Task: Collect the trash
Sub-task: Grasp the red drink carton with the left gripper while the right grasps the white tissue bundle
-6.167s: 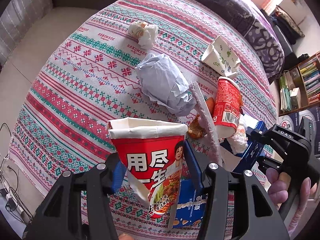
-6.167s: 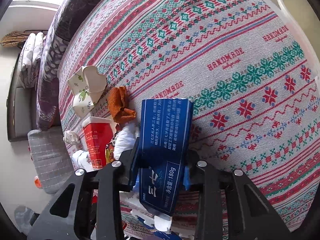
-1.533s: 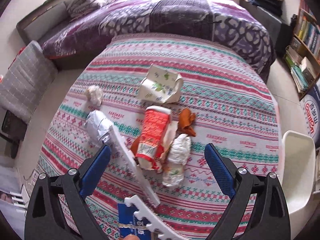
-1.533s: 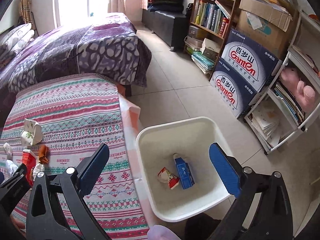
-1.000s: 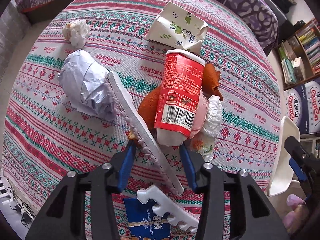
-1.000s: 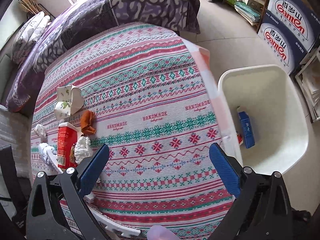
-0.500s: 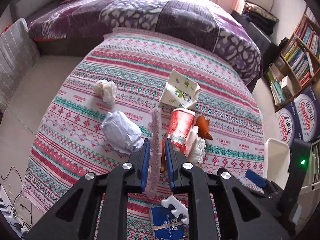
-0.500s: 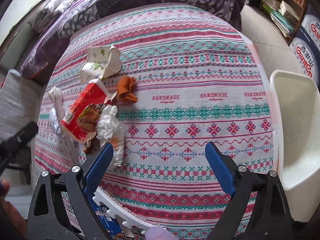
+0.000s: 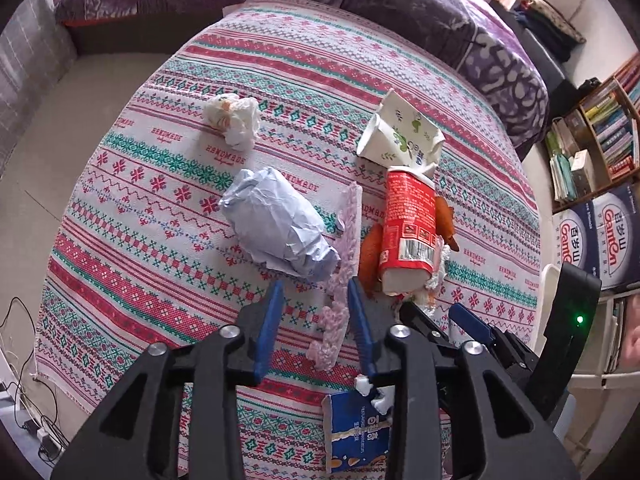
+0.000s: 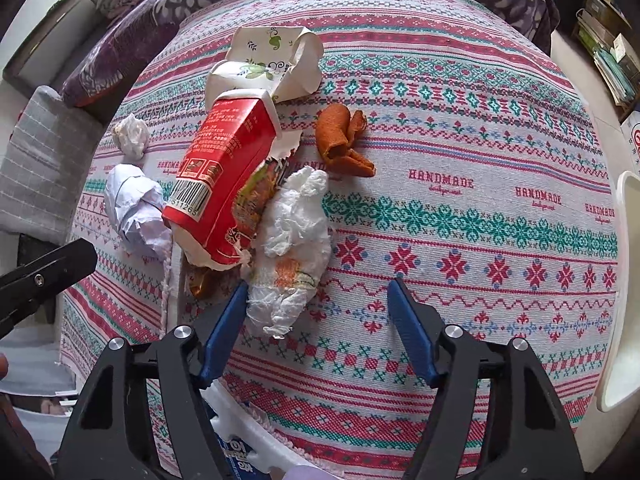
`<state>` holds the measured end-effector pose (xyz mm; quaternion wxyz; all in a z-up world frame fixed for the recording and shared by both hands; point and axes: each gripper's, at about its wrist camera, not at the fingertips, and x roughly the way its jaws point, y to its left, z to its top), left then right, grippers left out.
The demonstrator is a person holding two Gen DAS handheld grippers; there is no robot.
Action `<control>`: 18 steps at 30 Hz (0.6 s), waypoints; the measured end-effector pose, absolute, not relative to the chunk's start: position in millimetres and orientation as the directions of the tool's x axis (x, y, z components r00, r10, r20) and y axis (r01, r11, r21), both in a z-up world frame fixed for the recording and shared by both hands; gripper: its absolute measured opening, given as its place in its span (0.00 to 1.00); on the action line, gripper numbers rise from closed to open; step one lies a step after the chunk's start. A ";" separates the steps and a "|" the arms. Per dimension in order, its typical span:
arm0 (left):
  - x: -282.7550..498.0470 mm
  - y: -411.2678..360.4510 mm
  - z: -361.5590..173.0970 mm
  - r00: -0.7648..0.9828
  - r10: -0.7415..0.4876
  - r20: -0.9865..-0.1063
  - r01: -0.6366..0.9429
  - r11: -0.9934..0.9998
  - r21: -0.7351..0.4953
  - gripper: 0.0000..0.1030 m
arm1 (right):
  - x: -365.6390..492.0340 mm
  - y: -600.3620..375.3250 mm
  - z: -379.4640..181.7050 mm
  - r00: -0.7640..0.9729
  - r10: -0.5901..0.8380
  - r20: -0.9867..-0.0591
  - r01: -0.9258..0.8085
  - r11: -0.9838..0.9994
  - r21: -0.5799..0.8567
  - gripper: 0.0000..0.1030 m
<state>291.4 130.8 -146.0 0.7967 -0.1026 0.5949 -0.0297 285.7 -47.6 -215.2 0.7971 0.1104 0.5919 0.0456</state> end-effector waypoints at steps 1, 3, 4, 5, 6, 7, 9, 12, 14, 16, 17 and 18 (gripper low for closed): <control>292.2 135.4 -144.5 0.298 -0.169 -0.939 -0.091 0.975 -0.204 0.51 | 287.7 -46.9 -215.1 0.295 0.210 -0.932 0.050 0.971 0.235 0.54; 295.5 146.1 -143.2 0.309 -0.183 -0.933 -0.135 0.963 -0.234 0.57 | 289.5 -43.0 -215.7 0.282 0.252 -0.926 0.022 0.963 0.269 0.31; 297.5 150.9 -143.7 0.309 -0.199 -0.930 -0.156 0.954 -0.256 0.60 | 293.2 -37.5 -217.1 0.273 0.275 -0.922 0.014 0.957 0.290 0.30; 300.0 154.6 -144.7 0.309 -0.222 -0.925 -0.172 0.943 -0.284 0.61 | 292.8 -37.0 -216.2 0.266 0.281 -0.922 0.017 0.955 0.296 0.29; 302.6 156.7 -145.8 0.309 -0.246 -0.919 -0.183 0.933 -0.311 0.61 | 292.2 -36.4 -215.3 0.264 0.280 -0.923 0.017 0.955 0.295 0.29; 305.6 157.0 -146.7 0.307 -0.267 -0.914 -0.187 0.924 -0.333 0.61 | 290.6 -37.5 -214.3 0.262 0.276 -0.925 0.017 0.957 0.290 0.29; 310.9 152.6 -147.3 0.300 -0.296 -0.907 -0.184 0.915 -0.360 0.61 | 286.6 -45.5 -211.8 0.252 0.267 -0.930 0.043 0.957 0.287 0.29; 317.3 133.7 -144.7 0.299 -0.316 -0.901 -0.138 0.920 -0.368 0.65 | 281.3 -61.4 -208.6 0.239 0.245 -0.940 0.086 0.958 0.272 0.29; 322.6 114.0 -146.0 0.282 -0.322 -0.904 -0.097 0.928 -0.361 0.67 | 273.2 -73.7 -206.4 0.235 0.241 -0.942 0.099 0.958 0.269 0.29; 329.7 93.7 -151.1 0.261 -0.322 -0.910 -0.062 0.935 -0.349 0.67 | 270.1 -82.7 -205.6 0.231 0.217 -0.948 0.110 0.963 0.247 0.30; 333.8 82.1 -154.4 0.251 -0.315 -0.915 -0.047 0.940 -0.337 0.67 | 268.8 -86.9 -204.9 0.236 0.195 -0.952 0.114 0.967 0.226 0.33; 338.7 72.7 -158.6 0.243 -0.302 -0.922 -0.036 0.947 -0.319 0.67 | 267.6 -90.8 -204.8 0.241 0.175 -0.955 0.119 0.971 0.208 0.34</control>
